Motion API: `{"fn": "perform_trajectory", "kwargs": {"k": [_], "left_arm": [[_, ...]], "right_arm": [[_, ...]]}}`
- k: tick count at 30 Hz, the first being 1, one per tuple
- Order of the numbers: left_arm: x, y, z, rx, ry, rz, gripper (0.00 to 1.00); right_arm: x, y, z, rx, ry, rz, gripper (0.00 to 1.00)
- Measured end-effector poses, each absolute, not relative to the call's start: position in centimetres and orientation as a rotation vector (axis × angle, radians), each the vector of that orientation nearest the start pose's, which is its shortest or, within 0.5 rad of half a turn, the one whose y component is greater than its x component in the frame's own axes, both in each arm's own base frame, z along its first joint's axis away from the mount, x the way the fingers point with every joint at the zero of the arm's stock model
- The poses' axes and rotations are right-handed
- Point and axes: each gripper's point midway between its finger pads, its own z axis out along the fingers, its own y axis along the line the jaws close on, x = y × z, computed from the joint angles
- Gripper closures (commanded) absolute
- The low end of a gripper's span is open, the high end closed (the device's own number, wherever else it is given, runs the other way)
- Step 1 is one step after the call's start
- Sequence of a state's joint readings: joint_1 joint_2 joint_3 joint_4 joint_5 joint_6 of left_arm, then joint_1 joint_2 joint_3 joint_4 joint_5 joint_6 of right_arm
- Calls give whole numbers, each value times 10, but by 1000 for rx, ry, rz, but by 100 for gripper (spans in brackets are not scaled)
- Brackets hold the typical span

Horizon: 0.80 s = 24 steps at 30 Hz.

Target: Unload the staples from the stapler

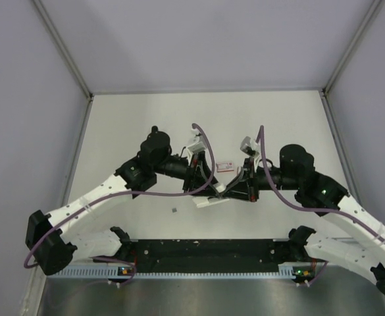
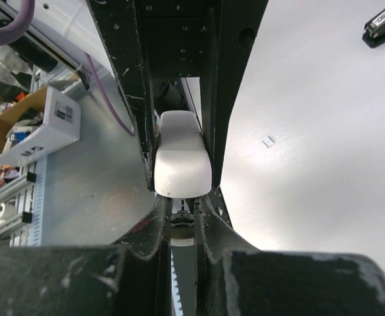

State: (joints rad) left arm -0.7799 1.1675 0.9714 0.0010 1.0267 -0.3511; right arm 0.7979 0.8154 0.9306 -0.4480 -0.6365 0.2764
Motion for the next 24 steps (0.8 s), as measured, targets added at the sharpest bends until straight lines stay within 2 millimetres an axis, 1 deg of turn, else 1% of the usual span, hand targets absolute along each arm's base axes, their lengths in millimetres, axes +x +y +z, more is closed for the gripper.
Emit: {"fn": "perform_trajectory", "kwargs": {"k": [10, 16, 24], "left_arm": [[120, -331, 316, 1050, 1567, -1622, 100], [126, -331, 322, 997, 1550, -1597, 100], [129, -329, 322, 966, 1570, -1577, 100]], "right_arm": [[106, 269, 294, -849, 1713, 1371, 100], [110, 271, 298, -781, 1659, 1409, 100], [113, 275, 296, -717, 1620, 1438, 100]]}}
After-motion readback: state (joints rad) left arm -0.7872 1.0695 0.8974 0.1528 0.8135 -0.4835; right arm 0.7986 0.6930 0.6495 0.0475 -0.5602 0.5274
